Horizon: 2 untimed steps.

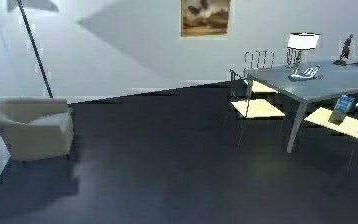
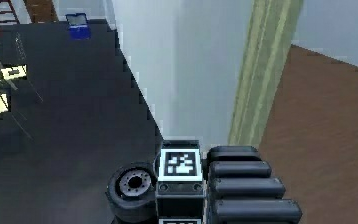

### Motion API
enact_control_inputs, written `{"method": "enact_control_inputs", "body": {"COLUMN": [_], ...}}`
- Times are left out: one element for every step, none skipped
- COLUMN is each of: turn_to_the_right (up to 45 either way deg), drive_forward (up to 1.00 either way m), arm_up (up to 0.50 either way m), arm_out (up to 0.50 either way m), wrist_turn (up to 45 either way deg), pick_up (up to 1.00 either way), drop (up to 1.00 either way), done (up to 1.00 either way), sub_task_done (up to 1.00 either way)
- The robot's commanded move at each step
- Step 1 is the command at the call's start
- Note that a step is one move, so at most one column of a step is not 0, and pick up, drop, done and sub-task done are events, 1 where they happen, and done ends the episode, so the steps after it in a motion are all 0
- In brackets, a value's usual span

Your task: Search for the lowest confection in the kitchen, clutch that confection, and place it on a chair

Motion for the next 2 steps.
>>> {"method": "enact_control_inputs", "body": {"turn_to_the_right": [27.0,0.0], "drive_forward": [0.0,0.25], "arm_up": [0.0,0.0], "arm_out": [0.0,0.0], "wrist_turn": [0.0,0.0], "pick_up": [0.0,0.0], "drop": [0.0,0.0], "done": [0.0,0.0], "sub_task_done": [0.0,0.0]}}
